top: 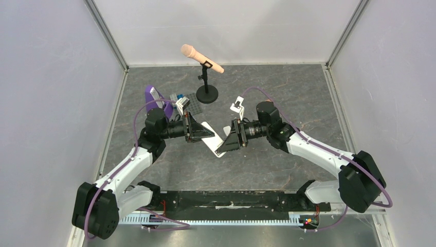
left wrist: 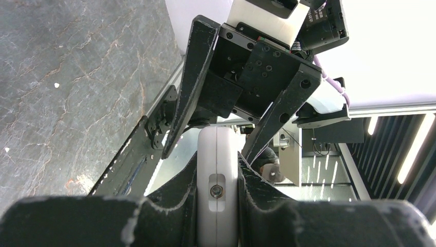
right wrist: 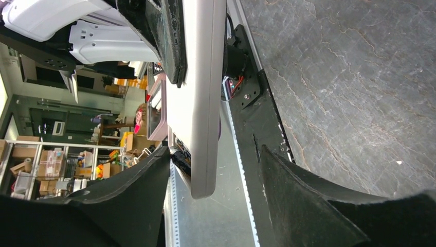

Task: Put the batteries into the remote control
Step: Load the battery into the remote control.

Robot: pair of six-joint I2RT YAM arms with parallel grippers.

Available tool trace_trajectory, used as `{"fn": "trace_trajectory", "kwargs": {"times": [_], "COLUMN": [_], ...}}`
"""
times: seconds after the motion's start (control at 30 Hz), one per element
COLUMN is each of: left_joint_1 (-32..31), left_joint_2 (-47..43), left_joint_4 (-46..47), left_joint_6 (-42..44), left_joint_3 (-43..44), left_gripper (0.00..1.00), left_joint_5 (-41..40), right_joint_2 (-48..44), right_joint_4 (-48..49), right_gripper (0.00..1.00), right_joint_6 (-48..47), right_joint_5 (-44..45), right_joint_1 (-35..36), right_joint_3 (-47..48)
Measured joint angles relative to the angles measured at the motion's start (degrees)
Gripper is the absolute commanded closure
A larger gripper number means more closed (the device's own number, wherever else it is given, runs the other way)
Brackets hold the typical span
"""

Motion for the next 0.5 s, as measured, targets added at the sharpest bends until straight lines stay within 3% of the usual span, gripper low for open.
{"fn": "trace_trajectory", "kwargs": {"times": [0.2,0.4,0.5], "left_joint_1": [0.0,0.0,0.0], "left_joint_2": [0.1,0.1,0.2], "left_joint_4": [-0.2,-0.2,-0.5], "left_joint_6": [0.1,0.2,0.3], "left_joint_3": [0.0,0.0,0.0], "left_gripper": [0.98,0.98,0.98], "left_joint_5": [-0.3,-0.7,-1.0], "right_joint_2": [0.2,0.2,0.2], "right_joint_4": [1.1,1.7,2.3], "right_gripper": [0.47,0.69,0.71], "right_joint_6": [1.0,1.5,2.0], "right_joint_5": [-0.7,-1.3,-1.6], "right_joint_1": [0.0,0.0,0.0], "right_joint_3": [0.0,-0.2,-0.2]}}
